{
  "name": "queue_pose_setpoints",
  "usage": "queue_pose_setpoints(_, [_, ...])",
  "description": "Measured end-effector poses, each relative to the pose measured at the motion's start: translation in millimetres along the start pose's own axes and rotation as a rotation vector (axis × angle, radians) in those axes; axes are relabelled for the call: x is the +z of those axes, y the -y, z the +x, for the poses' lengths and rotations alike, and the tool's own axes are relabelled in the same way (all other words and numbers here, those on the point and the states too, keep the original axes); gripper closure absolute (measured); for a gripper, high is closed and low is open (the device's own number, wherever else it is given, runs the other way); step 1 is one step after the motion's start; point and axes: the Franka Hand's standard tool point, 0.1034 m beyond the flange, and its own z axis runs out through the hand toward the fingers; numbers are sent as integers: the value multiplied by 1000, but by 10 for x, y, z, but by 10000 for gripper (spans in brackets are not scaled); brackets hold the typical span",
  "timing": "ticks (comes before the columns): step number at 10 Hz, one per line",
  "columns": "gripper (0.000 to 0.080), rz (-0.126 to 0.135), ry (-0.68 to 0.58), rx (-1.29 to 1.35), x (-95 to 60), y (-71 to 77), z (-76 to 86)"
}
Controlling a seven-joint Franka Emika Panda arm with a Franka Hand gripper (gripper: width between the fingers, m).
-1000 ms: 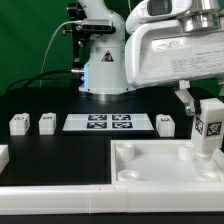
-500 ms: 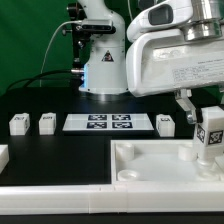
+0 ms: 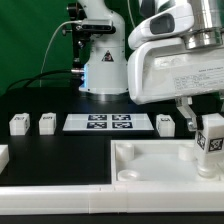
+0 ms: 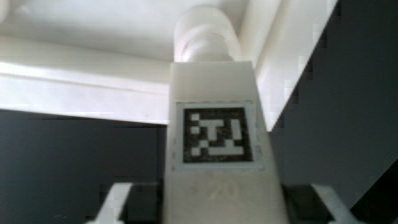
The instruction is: Assemble one leg
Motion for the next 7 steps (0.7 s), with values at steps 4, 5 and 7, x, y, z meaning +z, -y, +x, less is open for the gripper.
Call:
queue_pose_setpoints(4, [506, 0, -5, -3, 64, 26, -26])
queue_pose_setpoints(5, [506, -3, -16, -2, 76, 19, -27])
queue_pose_setpoints(7, [506, -9, -31, -2, 124, 13, -63])
